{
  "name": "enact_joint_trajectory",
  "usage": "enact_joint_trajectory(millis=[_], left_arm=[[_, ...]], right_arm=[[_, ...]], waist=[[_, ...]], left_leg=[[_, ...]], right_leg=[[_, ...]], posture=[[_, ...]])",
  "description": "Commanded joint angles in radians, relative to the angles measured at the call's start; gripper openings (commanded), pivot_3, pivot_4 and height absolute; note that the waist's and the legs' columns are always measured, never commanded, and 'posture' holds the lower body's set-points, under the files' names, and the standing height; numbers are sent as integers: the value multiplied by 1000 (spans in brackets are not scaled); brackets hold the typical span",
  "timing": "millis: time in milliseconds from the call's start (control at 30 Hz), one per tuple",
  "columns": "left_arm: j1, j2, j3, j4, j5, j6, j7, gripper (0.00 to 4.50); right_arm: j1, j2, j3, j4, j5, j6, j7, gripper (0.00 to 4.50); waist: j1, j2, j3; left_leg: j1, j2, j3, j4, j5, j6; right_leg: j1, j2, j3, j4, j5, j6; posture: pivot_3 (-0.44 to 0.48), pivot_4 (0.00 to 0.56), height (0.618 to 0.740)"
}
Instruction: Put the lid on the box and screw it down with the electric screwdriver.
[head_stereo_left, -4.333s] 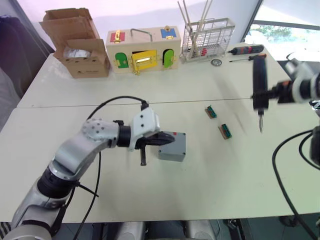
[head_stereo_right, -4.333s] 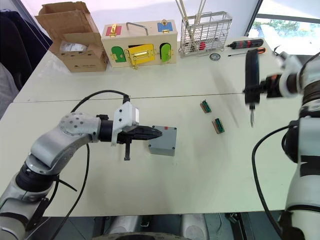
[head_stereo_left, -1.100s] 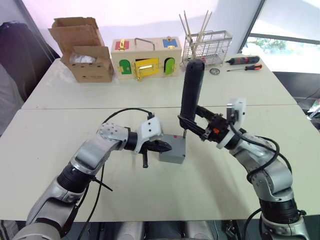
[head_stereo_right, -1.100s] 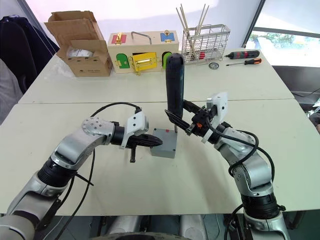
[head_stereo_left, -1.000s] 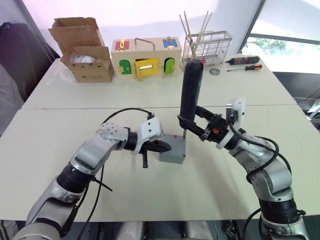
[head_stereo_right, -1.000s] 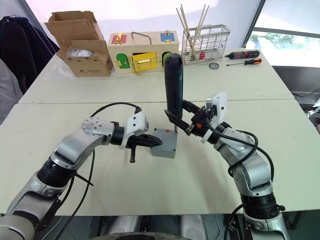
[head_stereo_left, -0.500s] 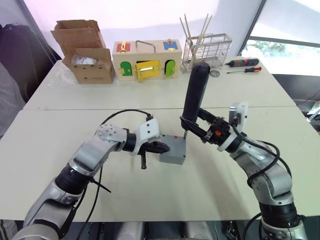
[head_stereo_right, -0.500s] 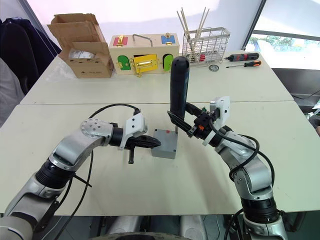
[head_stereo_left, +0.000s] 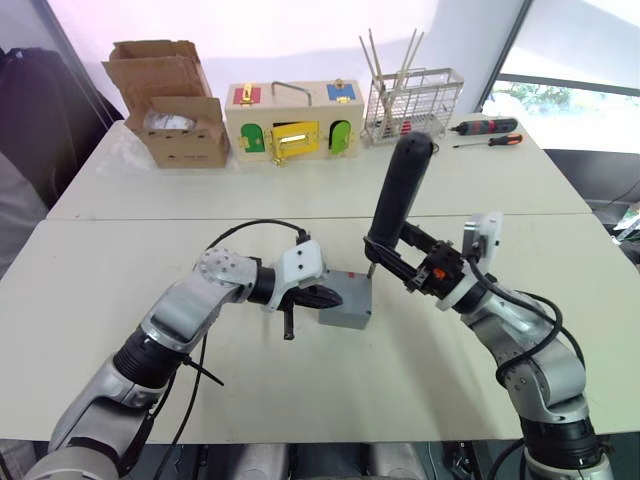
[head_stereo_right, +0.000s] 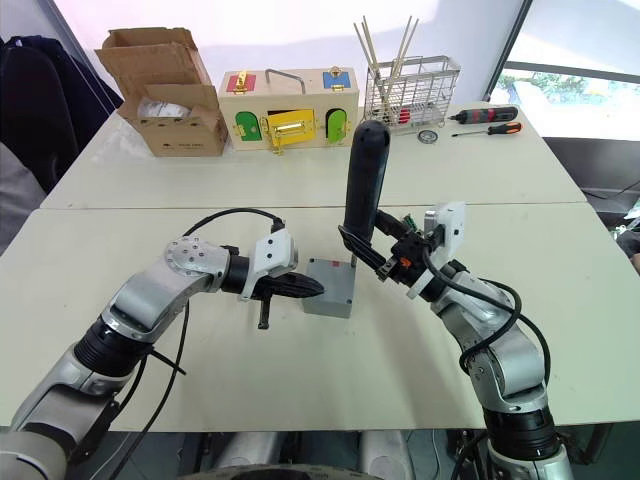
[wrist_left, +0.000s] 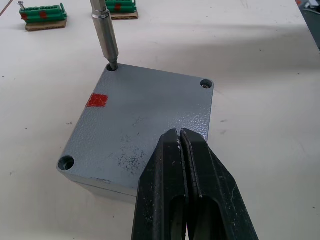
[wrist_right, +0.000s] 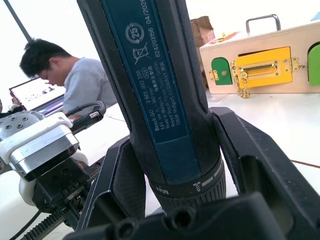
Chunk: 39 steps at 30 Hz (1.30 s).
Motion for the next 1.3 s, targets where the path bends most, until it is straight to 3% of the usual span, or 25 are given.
enact_joint_trajectory(millis=[33,833,1000,1300], left_arm=[[6,4,-22,4,15,6,-3,0],[13,0,-28,-5,15,2,-3,0],[16,-12,-32,16,17,-6,-1,0],[10,-30,-2,38,30,-40,42,0]], right_arm=[[59,-4,67,100,-42,53,11,1903],[45,-33,52,97,-41,49,18,1903],[-71,-84,2,38,21,106,27,1903],[-322,-171,-190,-22,340,359,10,1903]], waist=[[0,0,0],[1,-1,-1],[2,-1,-1],[19,5,10]], left_leg=[[0,0,0,0,0,0],[0,0,0,-1,0,0],[0,0,0,-1,0,0],[-13,0,0,0,0,0]], right_leg=[[0,0,0,0,0,0],[1,0,0,-2,0,0],[1,0,0,-3,0,0],[-10,-1,0,-4,0,0]], posture=[[0,150,730],[0,150,730],[0,150,730],[0,150,730]])
